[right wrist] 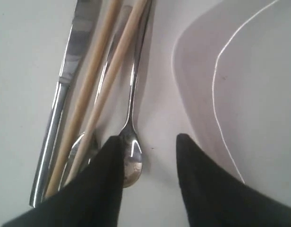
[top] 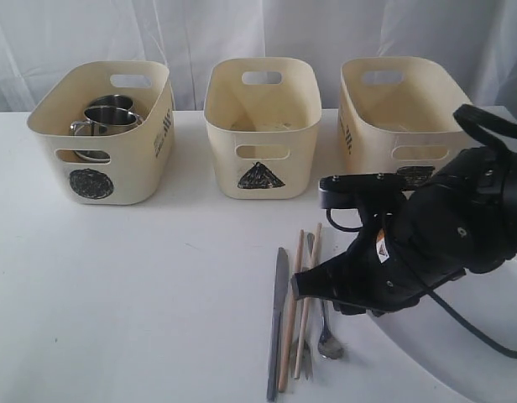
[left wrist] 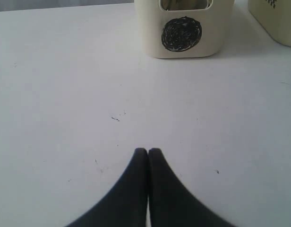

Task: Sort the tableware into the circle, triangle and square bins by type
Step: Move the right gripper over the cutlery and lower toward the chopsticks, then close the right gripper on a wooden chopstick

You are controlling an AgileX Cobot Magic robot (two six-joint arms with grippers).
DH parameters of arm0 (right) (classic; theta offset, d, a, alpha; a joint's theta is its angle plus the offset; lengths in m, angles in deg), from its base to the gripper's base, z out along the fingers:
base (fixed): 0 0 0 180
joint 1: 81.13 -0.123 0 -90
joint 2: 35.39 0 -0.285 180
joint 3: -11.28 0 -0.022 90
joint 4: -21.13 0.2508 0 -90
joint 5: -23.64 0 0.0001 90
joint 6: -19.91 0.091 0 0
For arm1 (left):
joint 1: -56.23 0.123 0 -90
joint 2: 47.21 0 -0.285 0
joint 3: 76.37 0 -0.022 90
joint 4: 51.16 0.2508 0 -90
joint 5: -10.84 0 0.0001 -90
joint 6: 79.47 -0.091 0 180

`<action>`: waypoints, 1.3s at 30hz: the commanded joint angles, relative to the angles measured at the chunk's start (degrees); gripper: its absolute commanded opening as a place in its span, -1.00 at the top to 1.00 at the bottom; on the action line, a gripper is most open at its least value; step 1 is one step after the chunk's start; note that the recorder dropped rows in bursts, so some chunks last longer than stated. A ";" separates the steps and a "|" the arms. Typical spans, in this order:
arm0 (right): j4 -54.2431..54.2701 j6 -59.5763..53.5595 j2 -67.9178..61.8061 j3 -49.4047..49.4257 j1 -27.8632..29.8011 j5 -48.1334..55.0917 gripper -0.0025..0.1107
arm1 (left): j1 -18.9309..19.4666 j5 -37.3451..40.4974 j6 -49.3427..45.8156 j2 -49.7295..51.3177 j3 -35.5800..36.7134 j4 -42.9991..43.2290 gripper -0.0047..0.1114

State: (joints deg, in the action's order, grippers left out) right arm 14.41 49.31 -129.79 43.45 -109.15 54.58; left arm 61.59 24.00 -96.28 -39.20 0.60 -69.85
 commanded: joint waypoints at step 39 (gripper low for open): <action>14.83 2.78 -12.68 -4.18 -1.55 -8.70 0.32 | 0.23 0.15 -0.10 -0.22 0.25 -0.63 0.91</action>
State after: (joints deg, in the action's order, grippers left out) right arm 29.35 52.05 -141.99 39.49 -110.49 45.94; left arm 61.59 24.00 -96.39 -39.20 0.60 -69.85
